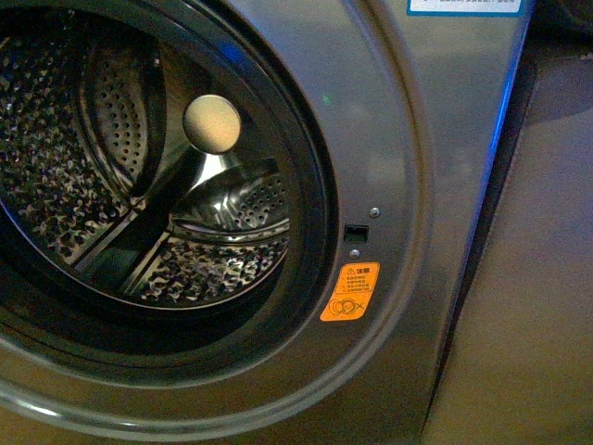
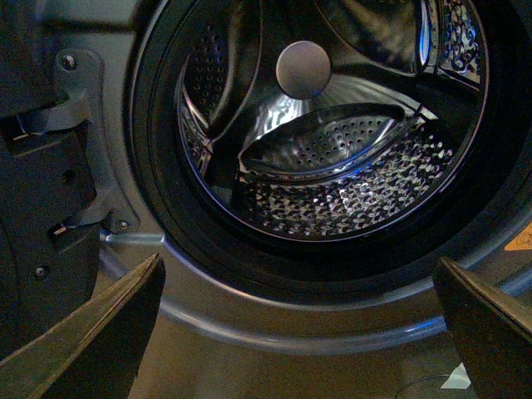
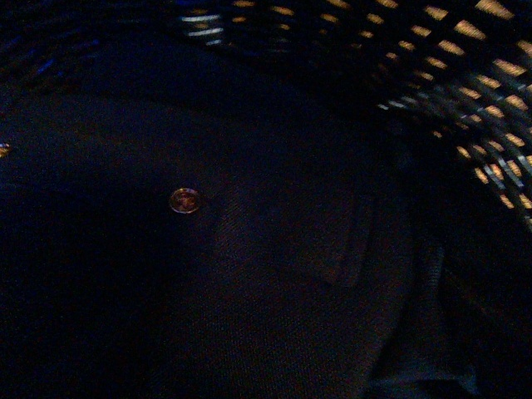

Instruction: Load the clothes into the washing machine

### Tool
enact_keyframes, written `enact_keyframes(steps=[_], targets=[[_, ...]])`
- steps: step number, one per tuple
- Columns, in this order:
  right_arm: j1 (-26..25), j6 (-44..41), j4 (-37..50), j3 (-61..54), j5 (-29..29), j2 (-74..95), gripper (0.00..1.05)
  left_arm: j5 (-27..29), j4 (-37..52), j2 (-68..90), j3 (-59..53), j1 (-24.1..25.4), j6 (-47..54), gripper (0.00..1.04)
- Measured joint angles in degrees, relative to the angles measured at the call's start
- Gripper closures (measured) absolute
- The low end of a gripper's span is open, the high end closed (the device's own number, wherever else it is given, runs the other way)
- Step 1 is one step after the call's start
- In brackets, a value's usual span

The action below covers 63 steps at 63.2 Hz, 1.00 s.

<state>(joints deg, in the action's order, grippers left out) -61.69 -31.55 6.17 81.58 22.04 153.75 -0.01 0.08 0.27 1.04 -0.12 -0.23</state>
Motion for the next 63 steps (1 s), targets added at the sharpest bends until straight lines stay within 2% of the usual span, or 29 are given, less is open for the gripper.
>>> enact_keyframes(steps=[20,36,63], targets=[[1.25,-0.20,2.38,2.97,-2.71,7.82,0.07,0.02,0.00,0.00,0.00,0.00,0.00,0.07],[-0.02,-3.43,3.67,3.80,-5.44,12.59,0.07,0.02,0.00,-0.02,0.00,0.00,0.00,0.07],[-1.42,-5.27,4.35,4.48,-5.49,14.69,0.07,0.00,0.00,-0.02,0.00,0.00,0.00,0.07]])
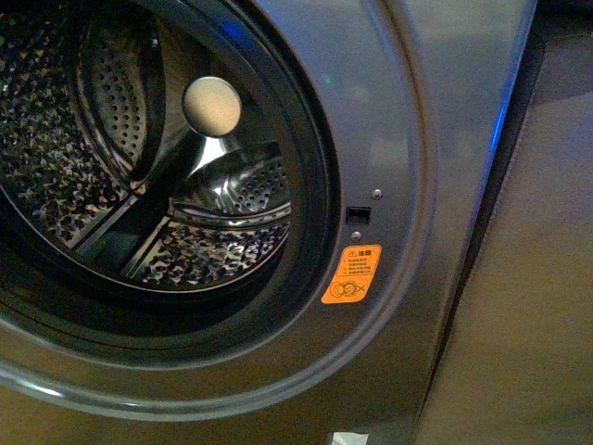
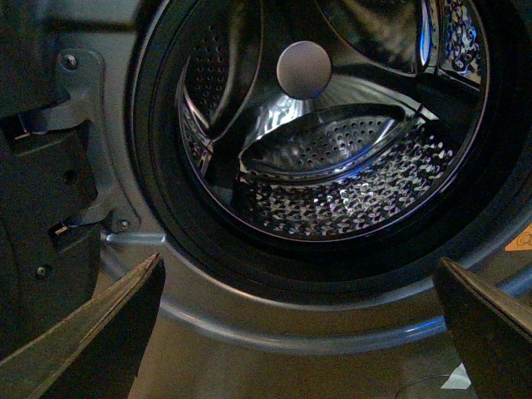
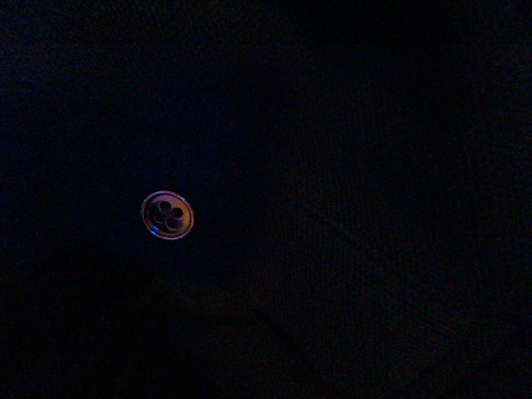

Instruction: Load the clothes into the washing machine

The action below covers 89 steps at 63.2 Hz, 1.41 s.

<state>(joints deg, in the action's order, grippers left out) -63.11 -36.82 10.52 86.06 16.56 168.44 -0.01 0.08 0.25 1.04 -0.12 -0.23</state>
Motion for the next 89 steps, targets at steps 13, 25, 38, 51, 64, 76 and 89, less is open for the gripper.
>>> enact_keyframes(steps=[13,25,38,51,64,76,89], targets=[[-0.02,0.24,5.05,-1.40,-0.42,0.02,0.24,0.02,0.00,0.00,0.00,0.00,0.00,0.07],[-0.09,2.19,9.92,-2.71,-0.44,-0.11,0.51,0.02,0.00,0.02,0.00,0.00,0.00,0.07],[0.31,5.42,16.94,-8.00,1.01,-4.76,0.85,0.02,0.00,0.02,0.00,0.00,0.00,0.07],[1.18,6.03,25.64,-16.41,4.52,-14.88,0.95,0.02,0.00,0.00,0.00,0.00,0.00,0.07],[1.90,8.44,29.83,-24.57,10.34,-28.41,0.96,0.02,0.00,0.00,0.00,0.00,0.00,0.07],[1.90,14.45,31.21,-30.16,16.74,-44.85,0.96,0.02,0.00,0.00,0.00,0.00,0.00,0.07],[1.33,22.32,32.54,-31.28,22.80,-60.37,0.96,0.00,0.00,0.00,0.00,0.00,0.00,0.07]])
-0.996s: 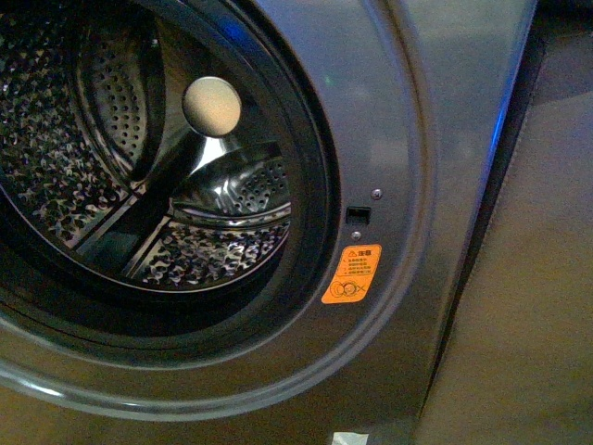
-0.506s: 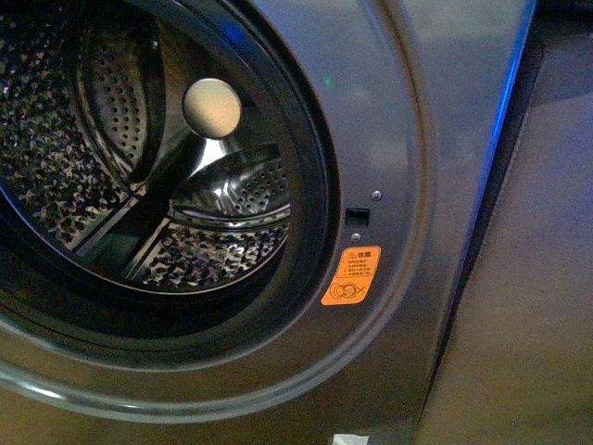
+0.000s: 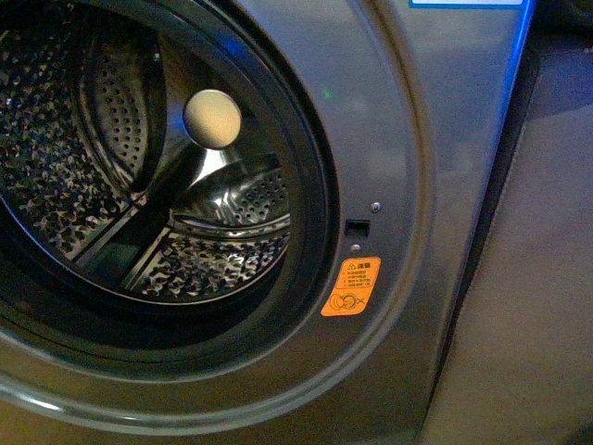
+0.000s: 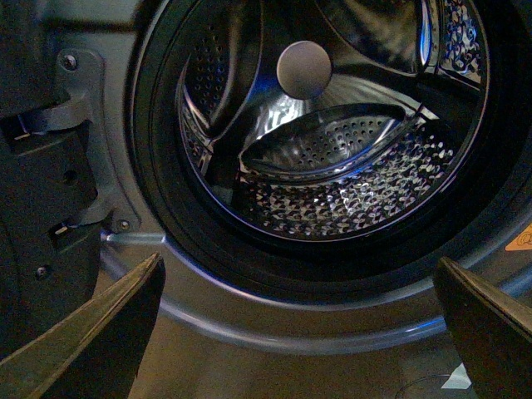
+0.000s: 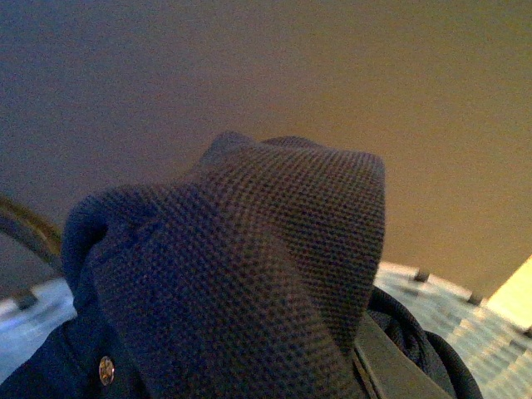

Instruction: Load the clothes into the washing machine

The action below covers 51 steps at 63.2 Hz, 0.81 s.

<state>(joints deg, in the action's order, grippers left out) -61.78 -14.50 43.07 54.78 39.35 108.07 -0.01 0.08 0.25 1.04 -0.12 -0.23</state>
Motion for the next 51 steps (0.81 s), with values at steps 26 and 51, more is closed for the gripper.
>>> enact_keyframes(steps=[26,51], targets=[[3.61,20.92,0.42,12.92,6.01,-23.30,0.96,0.02,0.00,0.00,0.00,0.00,0.00,0.07],[28.50,30.99,-24.74,43.78,-0.33,-28.48,0.96,0.00,0.00,0.00,0.00,0.00,0.00,0.07]])
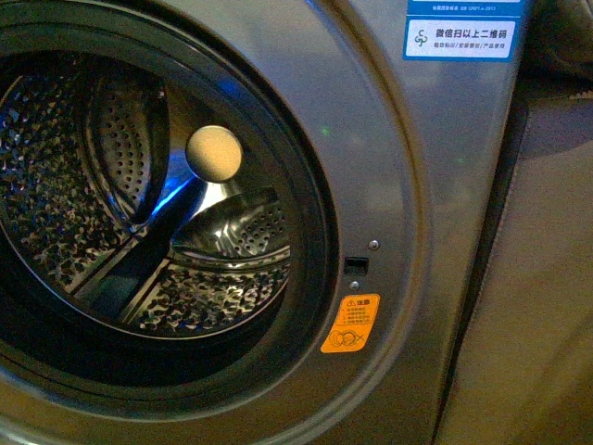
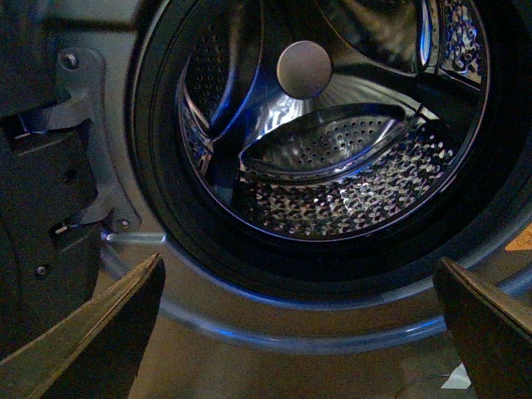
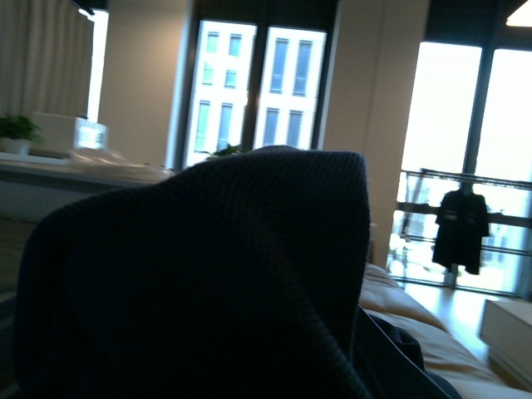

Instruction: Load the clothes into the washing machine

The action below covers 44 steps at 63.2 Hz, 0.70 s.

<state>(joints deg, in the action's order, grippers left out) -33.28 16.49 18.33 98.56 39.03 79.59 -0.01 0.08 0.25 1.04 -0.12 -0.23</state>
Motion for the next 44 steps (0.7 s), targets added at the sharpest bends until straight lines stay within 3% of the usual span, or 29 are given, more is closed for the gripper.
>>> enact_keyframes(steps=[27,44], targets=[[40.87,-11.34,-36.44,28.20,-16.85,8.98,0.96,0.02,0.00,0.00,0.00,0.00,0.00,0.07],[58.77,-13.31,-44.74,36.74,-23.89,15.54,0.96,0.02,0.00,0.00,0.00,0.00,0.00,0.07]])
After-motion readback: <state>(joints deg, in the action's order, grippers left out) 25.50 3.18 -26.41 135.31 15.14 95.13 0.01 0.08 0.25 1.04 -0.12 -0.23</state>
